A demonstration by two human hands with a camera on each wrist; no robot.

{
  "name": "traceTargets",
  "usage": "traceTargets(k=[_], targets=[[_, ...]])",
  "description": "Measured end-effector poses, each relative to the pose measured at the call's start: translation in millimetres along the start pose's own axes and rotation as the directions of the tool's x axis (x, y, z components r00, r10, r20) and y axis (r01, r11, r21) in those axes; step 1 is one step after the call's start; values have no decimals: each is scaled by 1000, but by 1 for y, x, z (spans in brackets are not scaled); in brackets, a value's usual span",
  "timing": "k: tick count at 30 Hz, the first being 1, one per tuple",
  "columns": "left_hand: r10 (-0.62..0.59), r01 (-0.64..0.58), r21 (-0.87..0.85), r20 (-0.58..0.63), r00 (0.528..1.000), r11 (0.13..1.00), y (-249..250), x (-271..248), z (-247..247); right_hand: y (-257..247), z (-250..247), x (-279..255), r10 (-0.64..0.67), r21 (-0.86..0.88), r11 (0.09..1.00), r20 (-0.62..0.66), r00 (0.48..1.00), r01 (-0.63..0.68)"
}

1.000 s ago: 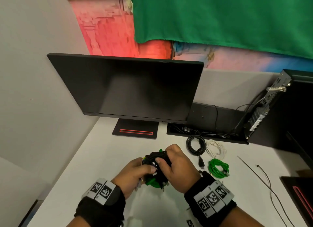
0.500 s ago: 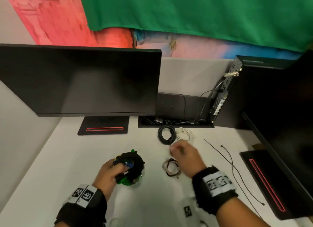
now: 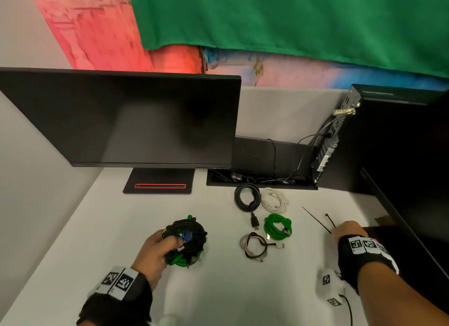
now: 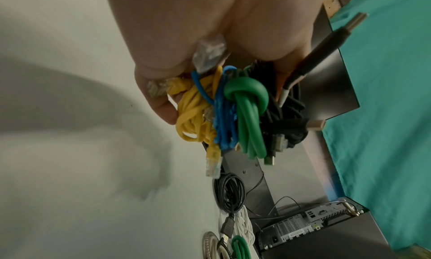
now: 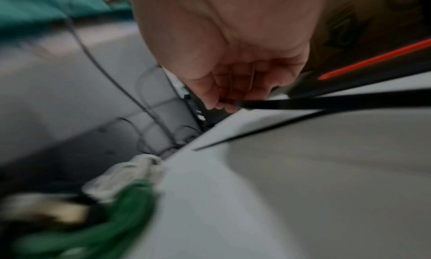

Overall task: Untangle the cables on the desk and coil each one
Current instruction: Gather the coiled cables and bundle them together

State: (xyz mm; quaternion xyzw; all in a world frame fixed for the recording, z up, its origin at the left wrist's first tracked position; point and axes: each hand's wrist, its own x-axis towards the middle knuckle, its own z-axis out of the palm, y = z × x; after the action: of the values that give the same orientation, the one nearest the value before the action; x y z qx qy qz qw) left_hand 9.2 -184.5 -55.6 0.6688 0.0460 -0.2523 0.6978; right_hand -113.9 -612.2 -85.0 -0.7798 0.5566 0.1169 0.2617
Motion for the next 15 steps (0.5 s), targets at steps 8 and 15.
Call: traceTargets(k=[8,15], targets=[[25,-25,-27,-11,1000,999,8,-3,-6,-74,10,-118,-613,523,646,-78,786,555],[80,-69,142,-70,994,987,4,0,-6,-132,62,-236,-840,89,539,134,526,838]])
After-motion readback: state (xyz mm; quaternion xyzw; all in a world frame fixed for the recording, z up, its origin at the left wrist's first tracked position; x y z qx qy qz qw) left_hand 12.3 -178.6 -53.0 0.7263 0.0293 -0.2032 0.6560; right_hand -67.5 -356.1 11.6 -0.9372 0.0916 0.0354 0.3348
